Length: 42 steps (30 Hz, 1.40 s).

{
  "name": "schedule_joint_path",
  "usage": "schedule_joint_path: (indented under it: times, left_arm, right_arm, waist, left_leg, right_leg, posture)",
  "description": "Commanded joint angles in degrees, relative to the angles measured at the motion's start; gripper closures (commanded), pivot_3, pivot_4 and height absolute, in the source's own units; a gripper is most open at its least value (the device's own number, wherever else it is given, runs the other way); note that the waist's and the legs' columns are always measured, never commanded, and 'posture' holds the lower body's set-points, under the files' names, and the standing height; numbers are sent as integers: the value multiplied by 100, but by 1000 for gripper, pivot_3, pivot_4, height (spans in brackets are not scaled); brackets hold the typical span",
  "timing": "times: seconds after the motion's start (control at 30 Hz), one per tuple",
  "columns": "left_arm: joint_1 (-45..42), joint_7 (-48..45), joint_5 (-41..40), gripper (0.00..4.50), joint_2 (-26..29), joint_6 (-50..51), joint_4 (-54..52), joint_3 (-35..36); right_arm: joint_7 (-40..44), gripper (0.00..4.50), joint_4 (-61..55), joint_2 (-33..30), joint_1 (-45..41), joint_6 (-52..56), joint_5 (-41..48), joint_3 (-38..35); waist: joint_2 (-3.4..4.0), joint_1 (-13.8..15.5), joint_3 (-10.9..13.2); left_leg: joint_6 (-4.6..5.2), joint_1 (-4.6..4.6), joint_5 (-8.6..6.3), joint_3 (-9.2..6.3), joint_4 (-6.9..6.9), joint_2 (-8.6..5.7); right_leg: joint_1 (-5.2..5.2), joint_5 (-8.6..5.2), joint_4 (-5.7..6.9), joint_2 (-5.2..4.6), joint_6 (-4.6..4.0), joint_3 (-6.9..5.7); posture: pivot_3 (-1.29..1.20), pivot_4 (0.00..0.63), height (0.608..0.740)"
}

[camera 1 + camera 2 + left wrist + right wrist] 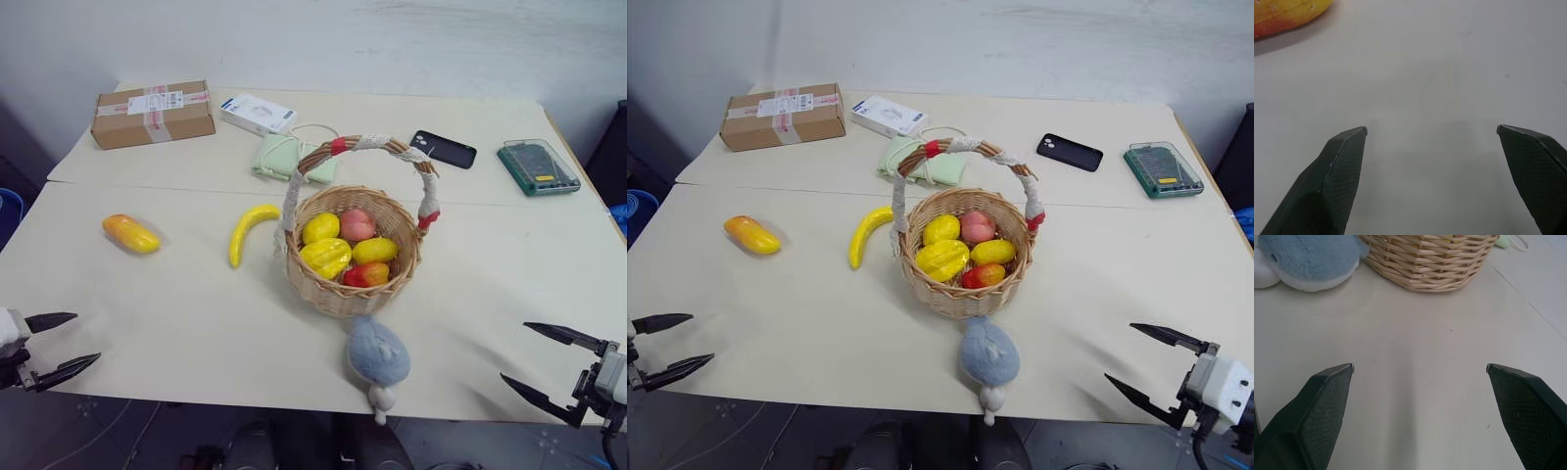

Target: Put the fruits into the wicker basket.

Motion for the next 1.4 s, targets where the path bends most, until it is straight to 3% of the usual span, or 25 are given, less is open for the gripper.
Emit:
schedule_joint_path:
  times: [0.03,0.57,0.67,0.83,0.9,1.0,1.17,1.3,1.4]
  left_arm:
    - [-94,73,-20,22,-32,-187,-45,54]
    - [79,-736,-510,22,-41,1108,-814,-97]
    - [43,-730,-739,22,-144,1573,-1670,-282]
    - [-166,-549,-1039,22,-432,2138,-3341,-916]
    - [-361,-402,-1115,22,-599,2347,-3840,-1235]
    - [-607,-275,-1126,22,-810,2545,-4235,-1604]
    - [-717,-286,-1042,22,-881,2586,-4374,-1885]
    - [-796,-248,-1025,22,-876,2610,-4391,-1972]
    - [-914,-246,-1002,22,-864,2601,-4353,-2033]
  right_arm:
    - [-68,0,-120,-85,-7,5,47,-45]
    - [-129,0,-157,-51,-23,293,151,27]
    - [-116,0,-291,-60,61,508,271,-9]
    - [-447,0,-2261,-381,778,2320,1214,153]
    - [-1067,0,-3150,-570,859,3281,1640,439]
    - [-1890,0,-3824,-735,525,4185,1425,1129]
    - [-3448,0,-3921,-402,-928,5356,642,2419]
    - [-3770,0,-3677,-173,-1690,5913,300,3209]
    - [-3543,0,-3532,-58,-1886,6279,602,3554]
  waist:
    - [0,0,0]
    - [-2,-10,-1]
    - [-2,14,-1]
    - [11,18,-2]
    - [4,-22,-5]
    - [-6,-74,-10]
    - [-18,-137,-13]
    - [-18,-127,-12]
    - [-26,-112,-17]
  left_leg:
    - [0,0,0,0,1,0]
    - [0,3,3,1,24,0]
    - [-2,5,7,1,24,-1]
    - [-4,0,10,0,24,0]
    - [-9,2,16,-1,25,1]
    - [-17,0,22,0,25,2]
    - [-20,1,30,-3,29,-1]
    - [-21,-11,30,-6,33,0]
    - [-19,-16,29,-6,33,0]
  right_leg:
    - [0,0,1,0,0,0]
    - [0,0,30,3,0,4]
    - [1,0,36,3,0,5]
    - [2,0,40,-1,0,5]
    - [2,0,45,5,0,7]
    - [11,0,52,8,0,13]
    - [-5,1,54,14,1,14]
    - [-18,1,53,16,0,13]
    - [-20,1,50,16,1,12]
  posture:
    - [0,150,740]
    - [0,150,740]
    - [0,150,740]
    - [0,150,740]
    - [0,150,740]
    - [0,150,740]
    - [0,150,740]
    - [0,150,740]
    - [0,150,740]
